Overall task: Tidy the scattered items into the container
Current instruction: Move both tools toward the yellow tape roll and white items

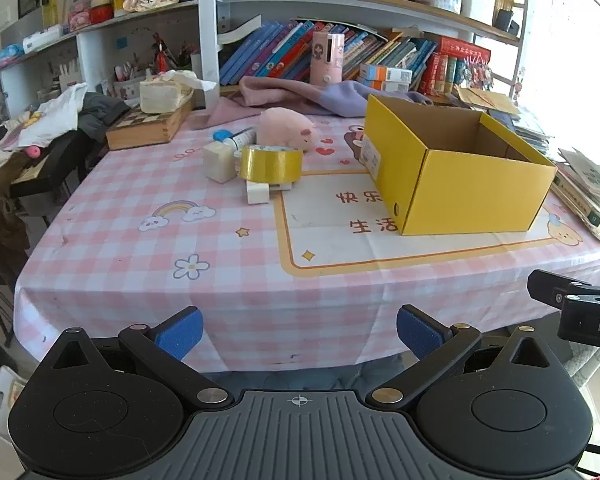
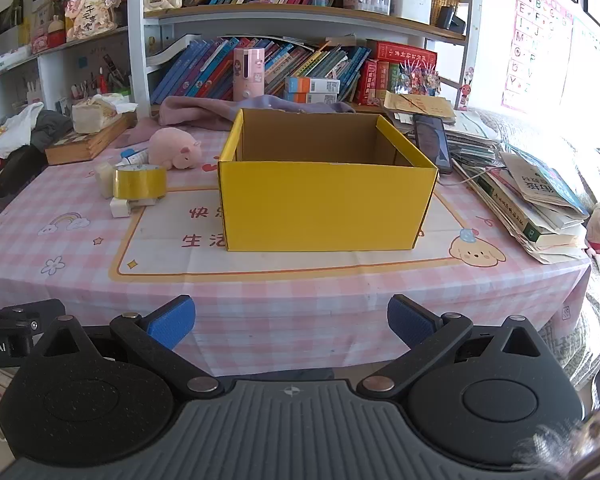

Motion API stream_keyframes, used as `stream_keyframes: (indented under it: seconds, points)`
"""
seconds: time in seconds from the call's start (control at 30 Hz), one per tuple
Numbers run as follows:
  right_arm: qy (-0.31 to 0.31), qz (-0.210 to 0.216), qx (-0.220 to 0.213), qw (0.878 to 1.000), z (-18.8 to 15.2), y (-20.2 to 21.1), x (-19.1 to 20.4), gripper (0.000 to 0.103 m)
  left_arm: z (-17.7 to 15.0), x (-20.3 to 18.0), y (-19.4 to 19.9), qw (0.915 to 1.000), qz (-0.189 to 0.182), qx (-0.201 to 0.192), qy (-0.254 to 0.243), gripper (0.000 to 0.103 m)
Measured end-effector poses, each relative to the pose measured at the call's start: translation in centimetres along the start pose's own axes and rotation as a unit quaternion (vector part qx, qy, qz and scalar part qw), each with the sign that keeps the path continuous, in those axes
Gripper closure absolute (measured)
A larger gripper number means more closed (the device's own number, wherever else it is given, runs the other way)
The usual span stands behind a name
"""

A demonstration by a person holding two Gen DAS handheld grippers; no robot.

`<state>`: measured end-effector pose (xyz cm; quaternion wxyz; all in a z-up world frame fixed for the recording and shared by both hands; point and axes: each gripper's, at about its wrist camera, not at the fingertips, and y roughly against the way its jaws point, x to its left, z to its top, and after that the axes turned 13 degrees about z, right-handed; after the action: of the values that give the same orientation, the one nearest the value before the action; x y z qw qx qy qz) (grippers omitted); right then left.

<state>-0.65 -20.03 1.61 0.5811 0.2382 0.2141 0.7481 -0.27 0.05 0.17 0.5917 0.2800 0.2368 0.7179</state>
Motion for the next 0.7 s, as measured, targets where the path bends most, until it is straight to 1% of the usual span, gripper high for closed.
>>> stream_keyframes:
  seconds: [0.3, 0.57, 0.7]
  points:
    - [-0.002, 0.003, 0.004, 1.000, -0.05, 0.11, 0.02, 0.000, -0.09, -0.06, -0.52, 1.0000, -0.005, 0.007, 0.003, 0.000]
    - [-0.005, 0.009, 0.006, 1.000, 0.02, 0.17, 0.16, 0.000, -0.02, 0.29, -0.20, 0.9999, -0.014, -0.001, 0.008, 0.000]
    - [-0.002, 0.018, 0.005, 1.000, 0.12, 0.34, 0.45, 0.000, -0.10, 0.28, -0.20, 0.9999, -0.010, 0.000, 0.007, 0.000]
